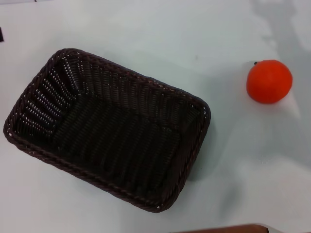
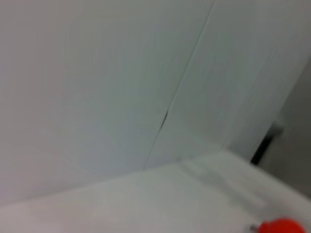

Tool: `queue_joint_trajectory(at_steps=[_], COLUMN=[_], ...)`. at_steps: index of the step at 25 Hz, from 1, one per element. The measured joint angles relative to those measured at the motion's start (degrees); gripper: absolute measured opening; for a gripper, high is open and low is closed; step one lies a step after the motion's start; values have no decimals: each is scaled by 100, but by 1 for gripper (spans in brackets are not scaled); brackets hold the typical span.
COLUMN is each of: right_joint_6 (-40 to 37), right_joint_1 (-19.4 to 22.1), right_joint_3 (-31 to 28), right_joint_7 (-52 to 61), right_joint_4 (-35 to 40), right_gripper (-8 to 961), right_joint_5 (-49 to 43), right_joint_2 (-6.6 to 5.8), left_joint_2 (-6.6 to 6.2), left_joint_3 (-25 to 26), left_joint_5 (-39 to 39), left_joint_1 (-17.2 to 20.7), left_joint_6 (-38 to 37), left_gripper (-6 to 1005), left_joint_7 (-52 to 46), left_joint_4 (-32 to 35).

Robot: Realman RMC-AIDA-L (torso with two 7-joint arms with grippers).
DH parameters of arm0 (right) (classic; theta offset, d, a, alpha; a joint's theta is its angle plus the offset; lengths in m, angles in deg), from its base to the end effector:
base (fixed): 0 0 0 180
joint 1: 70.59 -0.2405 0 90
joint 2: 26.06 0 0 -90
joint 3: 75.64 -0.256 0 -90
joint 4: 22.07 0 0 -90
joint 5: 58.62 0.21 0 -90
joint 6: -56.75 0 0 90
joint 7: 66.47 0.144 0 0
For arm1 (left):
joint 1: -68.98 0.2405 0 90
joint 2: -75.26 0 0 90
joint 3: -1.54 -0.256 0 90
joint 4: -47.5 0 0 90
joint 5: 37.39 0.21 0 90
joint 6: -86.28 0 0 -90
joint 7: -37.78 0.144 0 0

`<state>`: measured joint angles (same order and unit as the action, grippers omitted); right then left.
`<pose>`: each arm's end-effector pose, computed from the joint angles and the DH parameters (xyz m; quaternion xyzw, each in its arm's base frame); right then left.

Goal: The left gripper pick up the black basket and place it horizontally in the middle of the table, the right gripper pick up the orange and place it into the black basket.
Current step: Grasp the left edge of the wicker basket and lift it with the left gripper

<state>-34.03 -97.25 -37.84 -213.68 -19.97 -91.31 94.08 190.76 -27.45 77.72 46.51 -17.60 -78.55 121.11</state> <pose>0.3164 0.3159 0.0565 -0.2187 -0.5450 -0.6133 0.5282 -0.2602 0.3070 0.1488 -0.8837 -0.3443 -0.2261 0.2222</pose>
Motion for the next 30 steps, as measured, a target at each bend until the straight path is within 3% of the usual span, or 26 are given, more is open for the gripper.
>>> queue_joint_trajectory(at_steps=[4, 7, 12, 15, 21, 30], right_joint_6=[94, 184, 253, 308, 399, 482], right_joint_1=[-22, -28, -39, -48, -60, -84], right_joint_3=[-61, -115, -208, -235, -278, -309], right_joint_7=[0, 0, 0, 0, 0, 0], right_joint_4=[0, 0, 0, 9, 27, 32], right_gripper=[713, 713, 714, 714, 714, 714], right_joint_5=[0, 0, 0, 0, 0, -1], right_joint_2=[0, -3, -8, -9, -9, -9], left_joint_2=[146, 180, 209, 261, 381, 620], left_joint_3=[-340, -670, -1027, -1143, -1338, -1571], left_joint_5=[809, 1382, 2248, 2691, 3305, 3795], left_joint_1=[-193, -377, -761, -947, -1187, -1246], left_joint_6=[11, -36, -55, -63, -18, 285], left_gripper=[597, 605, 835, 860, 843, 817], left_joint_7=[-568, -1002, -1615, -1879, -2049, -2066], left_joint_4=[693, 944, 992, 951, 727, 530])
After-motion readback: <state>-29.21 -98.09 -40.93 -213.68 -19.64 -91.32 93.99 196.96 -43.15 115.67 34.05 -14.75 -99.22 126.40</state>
